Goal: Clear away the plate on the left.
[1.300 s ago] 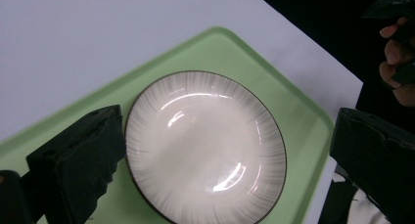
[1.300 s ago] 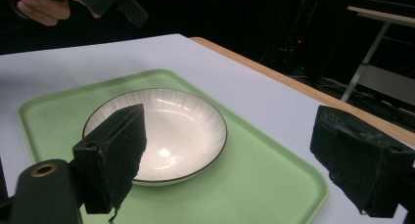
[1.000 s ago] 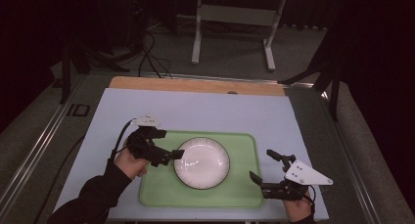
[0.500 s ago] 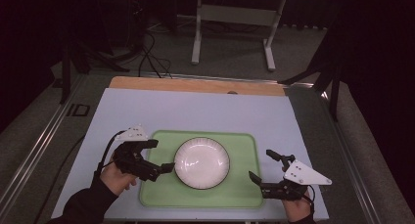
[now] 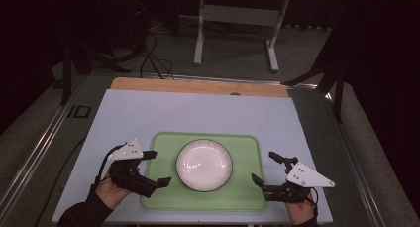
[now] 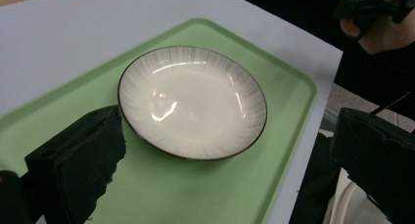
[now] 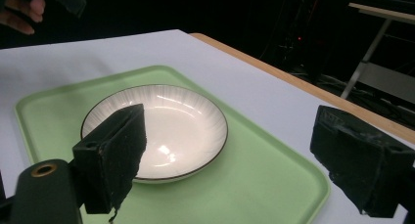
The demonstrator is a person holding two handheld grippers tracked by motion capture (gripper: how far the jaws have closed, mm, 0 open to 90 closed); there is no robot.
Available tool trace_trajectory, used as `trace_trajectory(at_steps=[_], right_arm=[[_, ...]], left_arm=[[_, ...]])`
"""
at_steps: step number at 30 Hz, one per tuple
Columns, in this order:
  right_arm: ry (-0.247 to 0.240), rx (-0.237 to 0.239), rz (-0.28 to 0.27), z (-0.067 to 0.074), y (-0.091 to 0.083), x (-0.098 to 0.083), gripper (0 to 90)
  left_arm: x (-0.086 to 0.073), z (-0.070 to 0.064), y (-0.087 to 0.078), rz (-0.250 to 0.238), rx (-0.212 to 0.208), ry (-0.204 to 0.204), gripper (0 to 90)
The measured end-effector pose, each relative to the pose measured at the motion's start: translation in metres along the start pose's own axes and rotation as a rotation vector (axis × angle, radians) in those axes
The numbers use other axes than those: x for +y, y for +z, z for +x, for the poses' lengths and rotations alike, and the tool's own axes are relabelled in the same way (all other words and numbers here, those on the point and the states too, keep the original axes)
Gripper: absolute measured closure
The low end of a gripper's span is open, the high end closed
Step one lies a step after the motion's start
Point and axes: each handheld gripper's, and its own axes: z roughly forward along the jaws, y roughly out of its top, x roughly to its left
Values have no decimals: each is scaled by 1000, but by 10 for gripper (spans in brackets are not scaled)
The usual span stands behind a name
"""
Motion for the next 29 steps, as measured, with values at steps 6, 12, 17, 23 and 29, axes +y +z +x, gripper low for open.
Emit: trace_trajectory(at_steps=[6,12,17,23,29], right_arm=[[2,1,2,0,0,0,133],[13,1,0,-2,-1,-1,133],[22,1,0,-3,-2,-2,133],[24,1,6,-3,-2,-2,133],[25,0,7,-3,-2,-2,133]], left_arm=[[-12,6,3,-20,30,5,4],[-22,8,7,-47,55,22,5],[-28,10,13,-27,65,26,5],[-32,12,18,-14,56,43,5],[-31,11,18,-29,47,50,5]])
